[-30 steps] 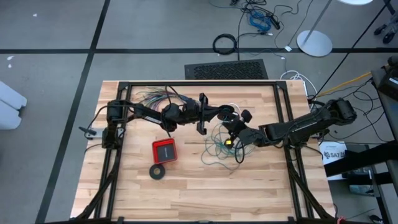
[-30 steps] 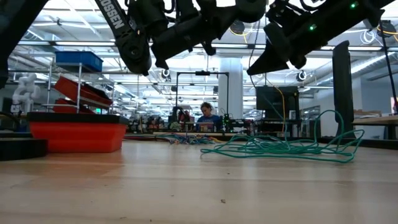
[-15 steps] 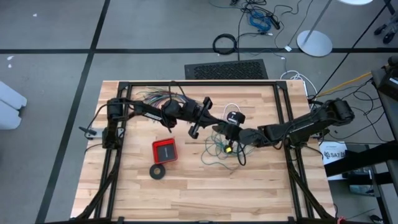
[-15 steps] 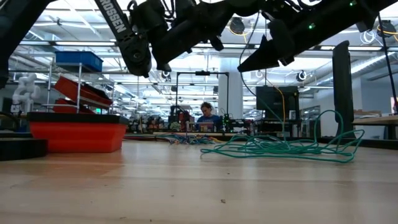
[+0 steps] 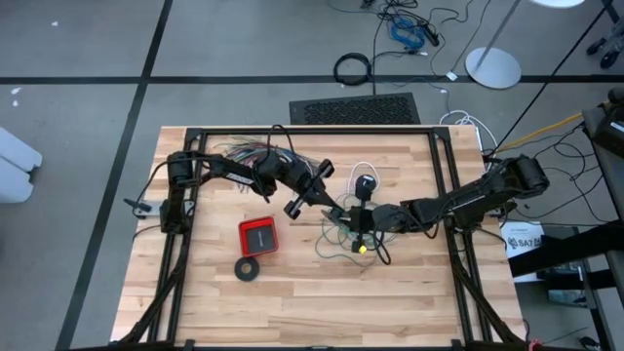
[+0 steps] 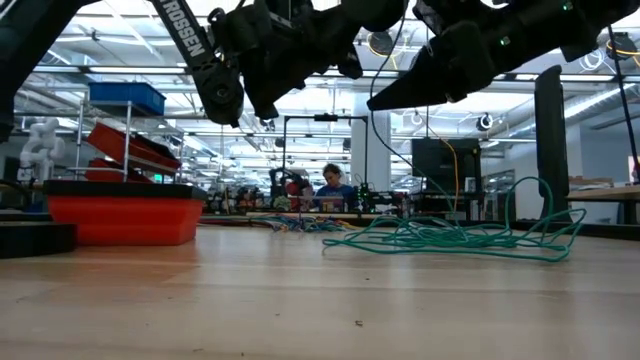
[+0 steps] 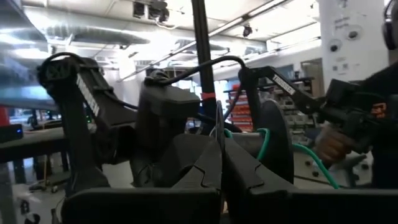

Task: Coil cords
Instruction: Coil the green wire onto the spool

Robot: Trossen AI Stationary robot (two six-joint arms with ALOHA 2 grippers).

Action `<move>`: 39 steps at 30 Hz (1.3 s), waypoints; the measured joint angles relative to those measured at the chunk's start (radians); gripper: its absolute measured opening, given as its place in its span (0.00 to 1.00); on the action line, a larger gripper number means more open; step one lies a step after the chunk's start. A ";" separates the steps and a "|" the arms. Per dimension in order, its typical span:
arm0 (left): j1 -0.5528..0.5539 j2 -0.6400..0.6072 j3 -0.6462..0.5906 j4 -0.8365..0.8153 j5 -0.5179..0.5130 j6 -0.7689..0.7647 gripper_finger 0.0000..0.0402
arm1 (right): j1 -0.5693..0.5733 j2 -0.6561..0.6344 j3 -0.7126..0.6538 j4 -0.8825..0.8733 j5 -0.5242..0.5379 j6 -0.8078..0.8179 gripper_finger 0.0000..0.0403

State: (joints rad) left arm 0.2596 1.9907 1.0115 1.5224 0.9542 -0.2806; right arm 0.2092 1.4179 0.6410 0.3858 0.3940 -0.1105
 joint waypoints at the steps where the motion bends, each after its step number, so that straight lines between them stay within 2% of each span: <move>1: 0.000 0.000 0.000 0.001 0.007 0.002 0.00 | 0.000 0.010 0.000 0.020 -0.006 -0.002 0.00; 8: 0.000 0.000 0.000 0.013 -0.006 0.032 0.00 | -0.004 0.092 0.000 0.098 0.014 0.033 0.00; 11: -0.001 0.000 0.000 0.011 -0.128 0.035 0.00 | -0.019 0.120 0.000 0.116 0.085 0.093 0.00; 14: -0.011 0.001 -0.003 -0.003 -0.311 0.055 0.00 | -0.034 0.118 0.001 0.109 0.140 0.157 0.00; 20: -0.068 0.000 -0.003 -0.071 -0.644 0.256 0.00 | -0.039 0.115 0.001 0.091 0.243 0.248 0.00; 28: -0.109 0.002 -0.003 -0.094 -0.819 0.402 0.00 | -0.046 0.116 0.001 0.055 0.335 0.321 0.00; 39: -0.211 0.001 -0.004 -0.169 -1.181 0.732 0.00 | -0.053 0.116 0.001 0.031 0.355 0.387 0.00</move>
State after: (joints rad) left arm 0.0481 1.9919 1.0079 1.3538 -0.2271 0.4512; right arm 0.1562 1.5337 0.6418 0.4163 0.7495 0.2762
